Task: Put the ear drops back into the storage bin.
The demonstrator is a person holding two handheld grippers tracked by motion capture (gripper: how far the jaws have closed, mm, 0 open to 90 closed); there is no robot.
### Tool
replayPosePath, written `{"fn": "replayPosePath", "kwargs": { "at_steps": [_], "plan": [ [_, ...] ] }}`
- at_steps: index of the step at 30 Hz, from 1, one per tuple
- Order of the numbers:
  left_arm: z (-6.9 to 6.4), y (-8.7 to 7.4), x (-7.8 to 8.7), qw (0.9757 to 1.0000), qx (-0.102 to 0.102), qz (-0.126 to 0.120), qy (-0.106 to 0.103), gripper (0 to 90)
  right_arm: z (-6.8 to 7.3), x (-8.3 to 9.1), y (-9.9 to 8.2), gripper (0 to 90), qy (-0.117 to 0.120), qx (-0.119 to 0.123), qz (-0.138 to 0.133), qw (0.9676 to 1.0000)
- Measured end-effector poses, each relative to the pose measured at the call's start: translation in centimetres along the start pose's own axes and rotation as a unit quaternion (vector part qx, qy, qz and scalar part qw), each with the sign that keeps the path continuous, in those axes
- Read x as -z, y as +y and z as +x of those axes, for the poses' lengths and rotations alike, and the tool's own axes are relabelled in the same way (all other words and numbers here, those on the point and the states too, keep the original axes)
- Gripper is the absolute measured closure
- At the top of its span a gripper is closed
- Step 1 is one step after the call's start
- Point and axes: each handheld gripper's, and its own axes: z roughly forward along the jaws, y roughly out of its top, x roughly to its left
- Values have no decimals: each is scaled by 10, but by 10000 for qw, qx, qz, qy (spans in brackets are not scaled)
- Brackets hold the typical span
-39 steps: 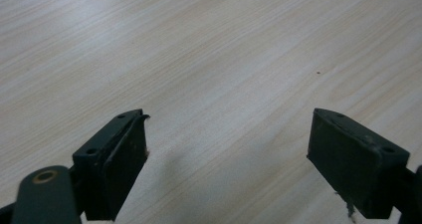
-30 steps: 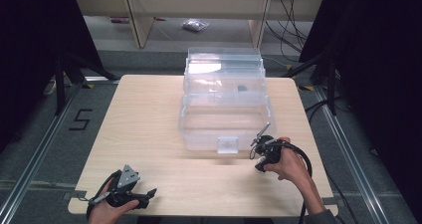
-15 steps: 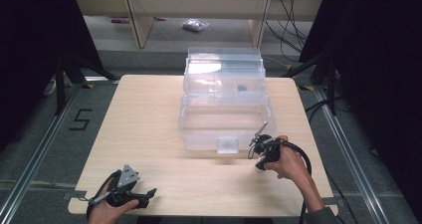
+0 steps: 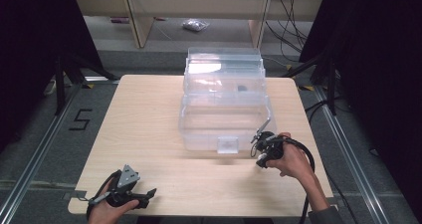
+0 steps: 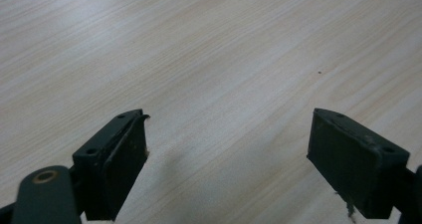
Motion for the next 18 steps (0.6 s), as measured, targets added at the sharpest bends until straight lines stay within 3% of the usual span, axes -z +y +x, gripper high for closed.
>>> {"fn": "replayPosePath", "kwargs": {
  "at_steps": [1, 4, 6, 8, 10, 18],
  "plan": [
    [0, 0, 0, 10000, 2, -1, 0, 151, -2, 2, 1, 602, 2, 213, -91, 9997],
    [0, 0, 0, 10000, 1, 3, -3, 150, -1, 4, 0, 602, -28, 123, -83, 9999],
    [0, 0, 0, 10000, 2, 0, -1, 151, -3, 8, 1, 602, 115, 224, -160, 9996],
    [0, 0, 0, 10000, 6, 1, -7, 150, -2, 11, 1, 602, 97, 123, -124, 9998],
    [0, 0, -1, 10000, 0, 4, 70, 150, -3, 13, 0, 602, 106, 153, -128, 9997],
    [1, 0, -1, 10000, 18, 13, -2, 150, -6, 26, 1, 602, 153, 205, -115, 9996]
  ]
}}
